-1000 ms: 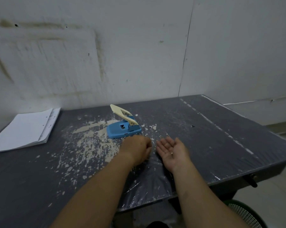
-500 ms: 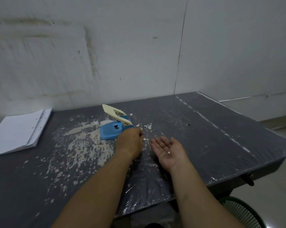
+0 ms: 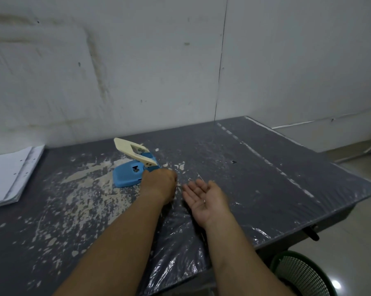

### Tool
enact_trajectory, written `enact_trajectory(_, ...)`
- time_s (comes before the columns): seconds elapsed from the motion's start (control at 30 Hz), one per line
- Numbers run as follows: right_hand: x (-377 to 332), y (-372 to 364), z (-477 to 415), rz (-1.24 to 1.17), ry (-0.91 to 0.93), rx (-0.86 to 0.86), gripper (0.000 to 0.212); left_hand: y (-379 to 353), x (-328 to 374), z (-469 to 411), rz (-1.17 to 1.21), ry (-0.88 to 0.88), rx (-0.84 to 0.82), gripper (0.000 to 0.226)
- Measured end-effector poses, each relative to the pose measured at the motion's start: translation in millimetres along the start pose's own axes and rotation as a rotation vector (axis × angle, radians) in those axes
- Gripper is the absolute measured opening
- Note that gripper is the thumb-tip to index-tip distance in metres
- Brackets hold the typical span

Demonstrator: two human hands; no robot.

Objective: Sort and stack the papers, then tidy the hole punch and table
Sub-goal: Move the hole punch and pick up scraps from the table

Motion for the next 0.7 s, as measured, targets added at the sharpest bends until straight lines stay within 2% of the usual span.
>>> enact_trajectory(0.07, -0.6, -0.2, 0.4, -0.005, 0.0, -0.007, 0.041, -0.8, 2.4, 0.8, -0.023, -0.012, -0.019, 0.02)
enact_trajectory(0.13, -0.8, 0.0, 0.2, -0.013, 0.002, -0.014, 0.041, 2.7, 3.5, 3.4, 0.087, 0.011, 0.002, 0.018)
enact_trajectory(0.23, -1.6, -2.2, -2.5, -0.023, 0.006, -0.026, 0.041, 21.8, 8.8, 10.3, 0.619, 0.078, 0.072, 0.011)
enact_trajectory(0.27, -2.2, -2.4, -4.5, -0.032, 0.007, -0.024, 0.042, 30.7, 17.8, 13.1, 0.76, 0.038, 0.056, 0.008)
enact_trajectory(0.33, -2.7, -0.2, -7.8, -0.038, -0.001, -0.008, 0.042, 45.9, 39.5, 23.1, 0.885, -0.1, -0.033, 0.007)
enact_trajectory(0.4, -1.2, 4.2, -6.9, -0.049, -0.028, 0.003, 0.037, 52.4, 53.2, 32.3, 0.89, -0.197, -0.098, 0.01)
enact_trajectory(0.53, -3.2, 9.0, 1.6, -0.107, -0.047, -0.033, 0.04, 56.8, 61.0, 37.4, 0.705, -0.27, -0.063, 0.01)
enact_trajectory(0.7, -9.0, 17.6, -5.2, -0.134, -0.027, 0.014, 0.029, 74.5, 69.6, 43.9, 0.51, -0.328, 0.14, 0.027)
Point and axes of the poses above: each hand's wrist, its own z-axis away from the middle knuckle, its own y-axis out of the back of the hand, x = y × z, the point moved 8 cm from there along -z, towards the middle knuckle, and after that the axes turned 4 degrees about x, right-handed, at the moved point
